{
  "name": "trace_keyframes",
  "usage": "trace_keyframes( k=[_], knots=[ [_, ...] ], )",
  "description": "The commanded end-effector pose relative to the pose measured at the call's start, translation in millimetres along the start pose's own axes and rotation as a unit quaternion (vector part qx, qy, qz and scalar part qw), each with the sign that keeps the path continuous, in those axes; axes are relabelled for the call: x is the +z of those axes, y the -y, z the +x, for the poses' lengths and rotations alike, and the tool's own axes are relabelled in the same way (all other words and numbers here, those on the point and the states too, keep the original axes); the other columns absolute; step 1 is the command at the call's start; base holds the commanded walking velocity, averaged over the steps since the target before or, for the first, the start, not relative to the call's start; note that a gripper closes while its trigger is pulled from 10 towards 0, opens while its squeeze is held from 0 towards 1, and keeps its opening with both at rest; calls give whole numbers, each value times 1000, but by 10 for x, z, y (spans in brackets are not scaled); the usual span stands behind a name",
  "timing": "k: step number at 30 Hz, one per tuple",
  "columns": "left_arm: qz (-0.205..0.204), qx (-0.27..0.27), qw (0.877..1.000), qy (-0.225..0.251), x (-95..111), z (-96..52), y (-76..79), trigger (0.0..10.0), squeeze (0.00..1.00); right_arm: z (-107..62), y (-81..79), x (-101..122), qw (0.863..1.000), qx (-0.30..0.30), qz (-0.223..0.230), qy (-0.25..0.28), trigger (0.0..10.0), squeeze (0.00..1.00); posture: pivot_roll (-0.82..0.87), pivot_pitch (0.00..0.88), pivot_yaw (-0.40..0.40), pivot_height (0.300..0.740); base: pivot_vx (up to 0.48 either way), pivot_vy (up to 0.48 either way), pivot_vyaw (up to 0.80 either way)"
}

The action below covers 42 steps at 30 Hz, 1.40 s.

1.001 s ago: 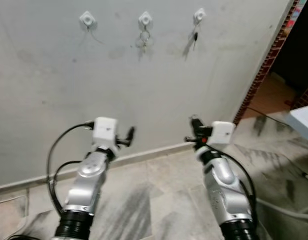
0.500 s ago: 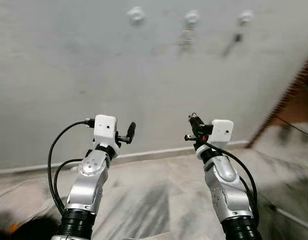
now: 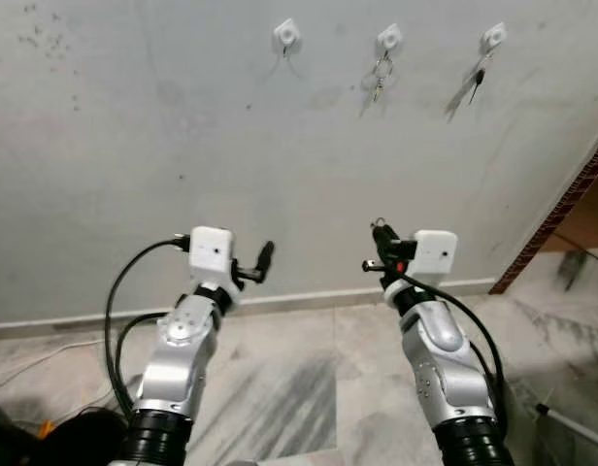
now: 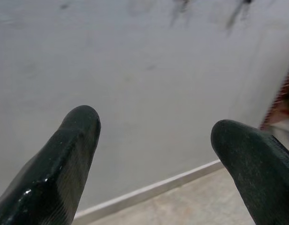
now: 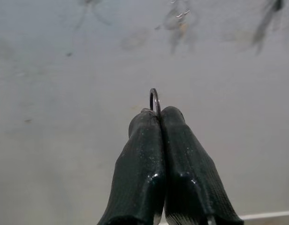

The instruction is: Hang keys on a hook

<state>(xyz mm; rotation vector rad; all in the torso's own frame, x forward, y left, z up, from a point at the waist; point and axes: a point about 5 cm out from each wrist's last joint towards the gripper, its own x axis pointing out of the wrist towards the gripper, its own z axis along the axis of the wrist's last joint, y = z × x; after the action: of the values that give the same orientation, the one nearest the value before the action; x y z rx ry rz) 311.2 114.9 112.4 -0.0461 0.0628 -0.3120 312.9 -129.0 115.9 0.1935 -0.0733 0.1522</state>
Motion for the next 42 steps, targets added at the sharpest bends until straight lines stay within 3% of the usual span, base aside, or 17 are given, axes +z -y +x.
trace_keyframes(
  k=[1,17,37,42],
  knots=[
    [5,1,1000,6,41,-7,-45,10000,0,10,-26,1,1000,0,0,1,10000,0,198,0,-35,740,405,0,0],
    [0,-4,1000,3,16,-14,-17,10000,0,-4,-46,-18,1000,14,-10,0,10000,0,197,0,-41,740,408,0,0],
    [-2,-8,1000,-4,-22,-28,20,10000,0,-25,-46,-47,1000,15,-15,-4,10000,0,193,0,-43,740,402,0,660],
    [-3,-11,1000,-2,-23,-37,31,10000,0,-39,-55,-52,1000,14,-15,-4,10000,0,195,0,-43,740,0,0,480]
  ],
)
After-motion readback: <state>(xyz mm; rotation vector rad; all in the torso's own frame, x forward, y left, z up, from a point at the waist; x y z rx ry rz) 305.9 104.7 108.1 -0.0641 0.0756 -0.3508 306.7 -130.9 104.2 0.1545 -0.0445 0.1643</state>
